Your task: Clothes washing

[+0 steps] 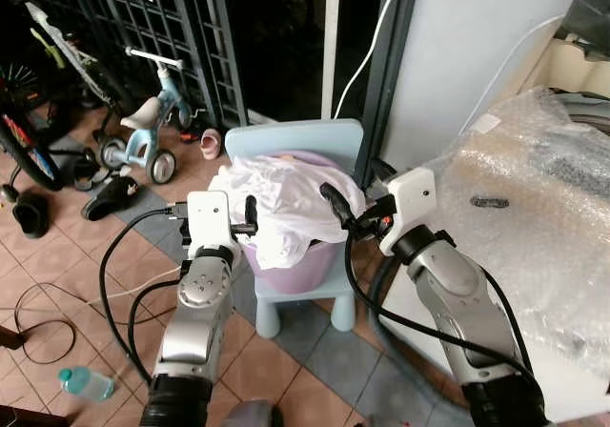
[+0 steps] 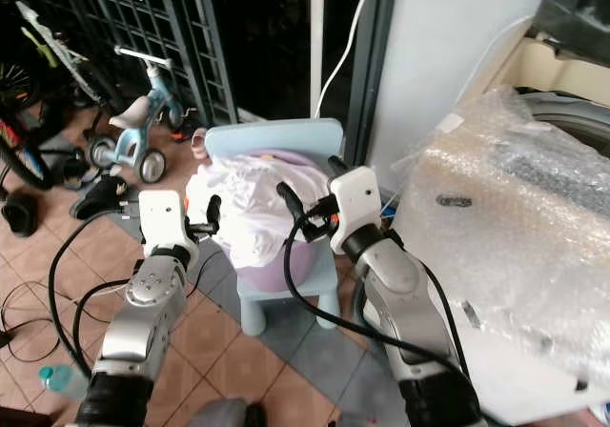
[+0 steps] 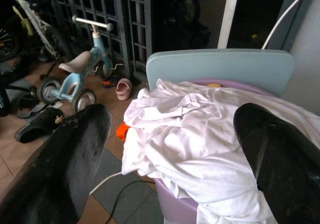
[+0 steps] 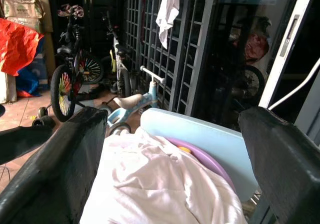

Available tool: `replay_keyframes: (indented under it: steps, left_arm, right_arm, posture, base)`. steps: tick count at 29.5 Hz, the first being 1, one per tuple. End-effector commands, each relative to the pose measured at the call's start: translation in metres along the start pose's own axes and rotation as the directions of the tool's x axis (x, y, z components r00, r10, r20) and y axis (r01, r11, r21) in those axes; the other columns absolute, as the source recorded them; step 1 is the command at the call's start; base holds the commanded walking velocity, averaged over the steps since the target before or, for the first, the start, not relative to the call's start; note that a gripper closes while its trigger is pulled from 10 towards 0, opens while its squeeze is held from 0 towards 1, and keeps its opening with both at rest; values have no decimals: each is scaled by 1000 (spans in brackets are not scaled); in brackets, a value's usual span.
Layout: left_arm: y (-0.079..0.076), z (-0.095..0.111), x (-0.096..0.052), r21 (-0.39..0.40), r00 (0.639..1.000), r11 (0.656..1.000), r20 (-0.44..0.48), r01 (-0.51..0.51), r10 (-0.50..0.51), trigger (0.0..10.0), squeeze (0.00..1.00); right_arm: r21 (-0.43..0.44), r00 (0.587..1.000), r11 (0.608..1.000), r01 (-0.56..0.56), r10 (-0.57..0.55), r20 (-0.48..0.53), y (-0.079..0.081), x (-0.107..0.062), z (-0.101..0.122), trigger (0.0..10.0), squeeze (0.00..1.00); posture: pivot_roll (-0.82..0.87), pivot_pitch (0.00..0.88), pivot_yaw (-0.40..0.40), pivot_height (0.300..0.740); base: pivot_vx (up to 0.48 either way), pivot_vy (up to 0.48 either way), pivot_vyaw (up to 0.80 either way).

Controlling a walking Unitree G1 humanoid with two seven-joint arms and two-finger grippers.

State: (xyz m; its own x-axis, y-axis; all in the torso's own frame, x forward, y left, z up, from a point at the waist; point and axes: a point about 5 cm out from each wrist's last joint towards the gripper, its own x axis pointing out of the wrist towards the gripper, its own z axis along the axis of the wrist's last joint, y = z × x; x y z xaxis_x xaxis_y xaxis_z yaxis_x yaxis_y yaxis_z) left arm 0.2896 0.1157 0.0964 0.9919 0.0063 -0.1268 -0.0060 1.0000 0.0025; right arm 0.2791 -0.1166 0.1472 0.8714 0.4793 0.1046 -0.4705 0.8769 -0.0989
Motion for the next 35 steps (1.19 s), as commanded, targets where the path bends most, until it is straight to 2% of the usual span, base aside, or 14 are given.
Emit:
replay_keyframes:
  steps: [1,4,7,8,9,11,16,19,21,23,24,26,31,35]
  left_arm:
    - [8,-3,-1,17,999,999,-9,-39,40,10000,0]
    - [9,-4,-1,23,999,999,-13,-43,44,10000,0]
    - [12,-7,-2,41,999,998,-30,-39,40,10000,0]
    - [12,-7,-2,41,999,998,-30,-39,40,10000,0]
    - [15,-9,-2,56,998,998,-39,-40,42,10000,0]
    - [17,-10,-2,53,998,998,-44,-37,39,10000,0]
    - [17,-10,-1,63,999,998,-38,12,-9,10000,0]
    - [15,-9,-1,64,999,998,-35,2,0,10000,0]
    - [15,-8,0,59,999,998,-33,-6,8,10000,0]
    - [15,-8,-2,50,999,999,-34,-16,17,10000,0]
    - [16,-9,-3,56,999,998,-35,-16,18,10000,0]
    - [17,-9,-3,62,999,998,-36,-13,15,10000,0]
    - [17,-10,-3,71,999,997,-41,-7,10,10000,0]
    - [14,-12,-4,65,998,998,-55,2,1,10000,0]
  right_arm:
    - [6,1000,1000,-29,29,10,7,4,1,10000,1000]
    - [4,1000,1000,-21,21,0,7,4,-1,10000,1000]
    - [103,994,991,80,-72,-82,0,3,-15,10000,1000]
    - [103,994,991,80,-72,-82,0,3,-15,10000,1000]
    - [108,986,989,104,-88,-141,-3,-5,-27,10000,0]
    - [80,975,991,110,-92,-201,-6,-14,-39,10000,0]
    - [134,946,979,151,-104,-307,-4,-23,-57,10000,0]
    - [122,948,983,135,-92,-306,0,-19,-59,10000,0]
    - [145,943,975,170,-118,-311,0,-14,-60,10000,0]
    - [171,927,960,220,-152,-343,-1,-11,-65,10000,0]
    - [227,879,914,337,-220,-422,-5,-10,-75,10000,0]
    - [236,827,868,436,-284,-485,-10,-9,-83,10000,0]
    - [226,804,861,456,-290,-519,-11,-6,-86,10000,0]
    - [180,801,887,426,-277,-530,-13,-6,-87,10000,0]
  posture:
    - [-57,0,12,740]
    - [-56,0,13,740]
    - [-53,0,14,740]
    - [-53,0,14,740]
    - [-50,0,29,740]
    - [-51,0,32,740]
    - [-54,0,38,740]
    - [-49,0,33,740]
    - [-49,0,33,740]
    - [-37,0,29,740]
    - [-31,0,29,740]
    - [-29,0,31,740]
    - [-36,0,32,740]
    - [-41,0,26,740]
  base:
    - [0,0,800]
    - [0,0,646]
    - [101,0,0]
    - [304,0,0]
    - [360,319,0]
    - [360,319,0]
    - [372,299,0]
    - [417,80,0]
    - [416,0,0]
    - [420,0,0]
    - [420,0,0]
    - [420,0,0]
    - [426,0,0]
    - [385,0,0]
